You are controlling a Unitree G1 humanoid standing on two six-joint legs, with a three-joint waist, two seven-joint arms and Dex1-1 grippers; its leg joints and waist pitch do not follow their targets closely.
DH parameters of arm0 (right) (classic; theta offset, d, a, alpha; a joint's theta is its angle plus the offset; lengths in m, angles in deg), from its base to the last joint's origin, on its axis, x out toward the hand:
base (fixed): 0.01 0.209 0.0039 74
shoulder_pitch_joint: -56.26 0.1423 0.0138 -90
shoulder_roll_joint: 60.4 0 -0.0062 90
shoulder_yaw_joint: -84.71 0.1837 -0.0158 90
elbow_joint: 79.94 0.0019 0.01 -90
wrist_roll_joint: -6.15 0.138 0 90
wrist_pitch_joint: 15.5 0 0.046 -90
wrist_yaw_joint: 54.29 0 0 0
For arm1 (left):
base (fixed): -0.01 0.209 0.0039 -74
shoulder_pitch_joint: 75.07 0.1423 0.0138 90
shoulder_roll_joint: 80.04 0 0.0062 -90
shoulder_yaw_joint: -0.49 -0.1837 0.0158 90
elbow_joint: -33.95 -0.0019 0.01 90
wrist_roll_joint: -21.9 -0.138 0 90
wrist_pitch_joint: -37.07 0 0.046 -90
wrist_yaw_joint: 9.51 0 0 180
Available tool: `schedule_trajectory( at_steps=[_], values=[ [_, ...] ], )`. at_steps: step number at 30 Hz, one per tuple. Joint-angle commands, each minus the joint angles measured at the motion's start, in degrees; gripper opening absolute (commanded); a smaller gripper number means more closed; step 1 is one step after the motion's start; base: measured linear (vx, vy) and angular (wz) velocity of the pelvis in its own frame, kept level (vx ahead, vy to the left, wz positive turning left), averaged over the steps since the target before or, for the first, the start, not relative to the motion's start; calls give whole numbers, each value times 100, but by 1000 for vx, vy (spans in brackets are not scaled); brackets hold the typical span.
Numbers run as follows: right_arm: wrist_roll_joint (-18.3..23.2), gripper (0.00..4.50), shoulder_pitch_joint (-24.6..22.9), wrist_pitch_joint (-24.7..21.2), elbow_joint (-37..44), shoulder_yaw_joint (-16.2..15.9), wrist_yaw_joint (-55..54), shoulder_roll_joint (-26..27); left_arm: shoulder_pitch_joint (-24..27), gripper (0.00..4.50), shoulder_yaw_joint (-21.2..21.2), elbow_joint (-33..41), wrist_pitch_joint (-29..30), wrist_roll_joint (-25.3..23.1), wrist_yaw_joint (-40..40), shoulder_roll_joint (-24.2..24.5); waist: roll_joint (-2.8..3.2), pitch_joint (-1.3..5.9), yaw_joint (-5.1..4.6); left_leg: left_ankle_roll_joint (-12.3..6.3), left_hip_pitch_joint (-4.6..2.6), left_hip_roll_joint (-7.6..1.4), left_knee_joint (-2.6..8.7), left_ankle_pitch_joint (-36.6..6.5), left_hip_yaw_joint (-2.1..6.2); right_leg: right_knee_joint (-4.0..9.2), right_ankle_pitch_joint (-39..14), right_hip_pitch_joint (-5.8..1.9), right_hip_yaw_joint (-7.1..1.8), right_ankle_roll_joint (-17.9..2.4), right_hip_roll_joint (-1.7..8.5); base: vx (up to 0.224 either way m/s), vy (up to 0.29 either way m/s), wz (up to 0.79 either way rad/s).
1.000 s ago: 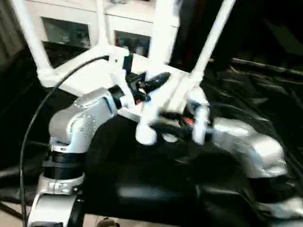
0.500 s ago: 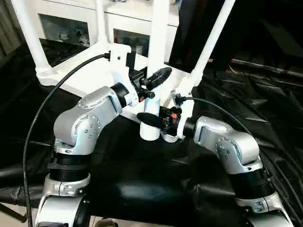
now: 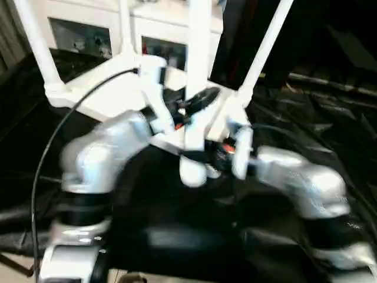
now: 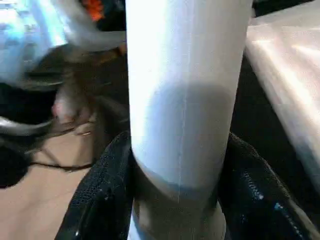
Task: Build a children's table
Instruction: Pick table leg
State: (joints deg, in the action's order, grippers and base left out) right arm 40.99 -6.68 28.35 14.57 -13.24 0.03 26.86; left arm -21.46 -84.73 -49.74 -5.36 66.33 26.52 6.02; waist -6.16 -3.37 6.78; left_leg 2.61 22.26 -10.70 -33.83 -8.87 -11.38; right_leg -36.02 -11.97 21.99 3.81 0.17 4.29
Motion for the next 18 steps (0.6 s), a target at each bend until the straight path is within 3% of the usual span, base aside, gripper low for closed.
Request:
schedule_trajectory(
  at_steps=[1,4,6,9,10,18],
  values=[
    [177,190,-43,-29,223,11,313,-152,31,303,92,5,68,168,239,54,61,359,35,413,-174,-286,402,-1207,153,445,-1012,-198,-286,-760,436,0,0,0],
    [293,190,-77,-20,260,37,643,-337,79,303,190,-54,173,481,701,208,80,352,30,462,-186,-290,412,-1331,160,469,-1304,-184,-291,-720,436,0,0,0],
    [328,190,-69,-9,251,60,718,-381,81,269,221,-66,225,566,816,261,78,344,26,493,-192,-289,419,-1429,165,475,-1417,-172,-289,-720,436,0,0,0],
    [348,190,-64,58,220,95,783,-426,122,263,275,-11,297,792,984,311,85,349,37,534,-208,-297,419,-1486,168,474,-1452,-160,-289,-762,444,0,0,0],
    [346,190,-64,64,219,96,785,-428,130,233,271,-2,295,796,991,311,82,349,42,535,-201,-300,425,-1478,169,469,-1417,-168,-290,-758,440,0,0,0],
    [240,190,-52,240,196,8,855,-454,84,188,246,-189,104,653,820,236,75,364,86,529,-193,-294,413,-1330,160,447,-1191,-179,-293,-770,440,0,0,0]
  ],
)
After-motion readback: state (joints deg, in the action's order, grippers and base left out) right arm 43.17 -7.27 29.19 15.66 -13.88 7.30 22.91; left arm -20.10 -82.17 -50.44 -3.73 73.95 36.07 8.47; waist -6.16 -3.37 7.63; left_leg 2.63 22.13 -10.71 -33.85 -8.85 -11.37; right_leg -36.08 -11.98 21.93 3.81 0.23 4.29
